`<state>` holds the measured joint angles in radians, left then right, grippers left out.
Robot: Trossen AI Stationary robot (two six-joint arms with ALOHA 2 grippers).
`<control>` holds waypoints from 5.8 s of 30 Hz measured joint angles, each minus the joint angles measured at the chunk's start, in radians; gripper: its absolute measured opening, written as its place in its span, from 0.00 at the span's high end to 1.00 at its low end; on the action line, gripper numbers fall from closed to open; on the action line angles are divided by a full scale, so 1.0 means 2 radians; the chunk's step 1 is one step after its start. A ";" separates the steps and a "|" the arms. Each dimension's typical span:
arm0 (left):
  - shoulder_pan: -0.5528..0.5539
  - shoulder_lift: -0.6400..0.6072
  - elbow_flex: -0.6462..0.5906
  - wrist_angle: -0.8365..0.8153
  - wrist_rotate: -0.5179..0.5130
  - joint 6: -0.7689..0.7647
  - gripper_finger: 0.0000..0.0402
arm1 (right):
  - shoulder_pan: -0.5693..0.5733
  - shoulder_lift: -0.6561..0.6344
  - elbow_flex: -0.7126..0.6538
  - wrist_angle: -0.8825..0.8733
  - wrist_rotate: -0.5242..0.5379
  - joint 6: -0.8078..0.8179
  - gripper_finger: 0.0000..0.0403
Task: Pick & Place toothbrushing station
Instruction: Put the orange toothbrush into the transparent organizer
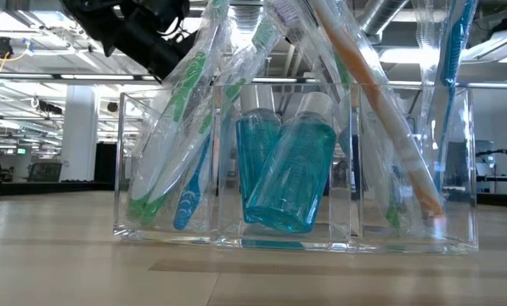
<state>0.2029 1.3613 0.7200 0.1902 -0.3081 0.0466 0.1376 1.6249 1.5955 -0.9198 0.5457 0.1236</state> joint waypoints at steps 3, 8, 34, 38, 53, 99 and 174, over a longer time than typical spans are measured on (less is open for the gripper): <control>-0.006 0.000 0.000 0.005 -0.004 0.004 1.00 | -0.002 0.000 0.000 0.015 -0.003 0.000 0.77; -0.015 -0.004 0.000 0.020 -0.006 0.005 1.00 | -0.002 0.000 0.000 0.045 -0.026 0.000 0.77; -0.097 -0.089 0.000 0.037 -0.082 0.040 1.00 | -0.055 -0.001 -0.140 0.348 -0.182 -0.009 0.77; -0.101 -0.089 0.000 0.040 -0.082 0.043 1.00 | -0.063 0.000 -0.157 0.361 -0.183 -0.009 0.77; -0.114 -0.089 0.000 0.050 -0.081 0.044 1.00 | -0.077 0.009 -0.156 0.380 -0.213 -0.019 0.77; -0.118 -0.089 0.000 0.057 -0.073 0.044 1.00 | -0.099 0.033 -0.157 0.447 -0.284 -0.050 0.99; -0.151 -0.108 -0.045 0.063 -0.109 0.008 0.95 | 0.226 -0.124 -0.334 0.410 -0.059 0.135 1.00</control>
<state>-0.0995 1.1450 0.6297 0.3164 -0.5259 0.0616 0.5889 1.3773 0.9276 -0.1003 0.4271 0.3940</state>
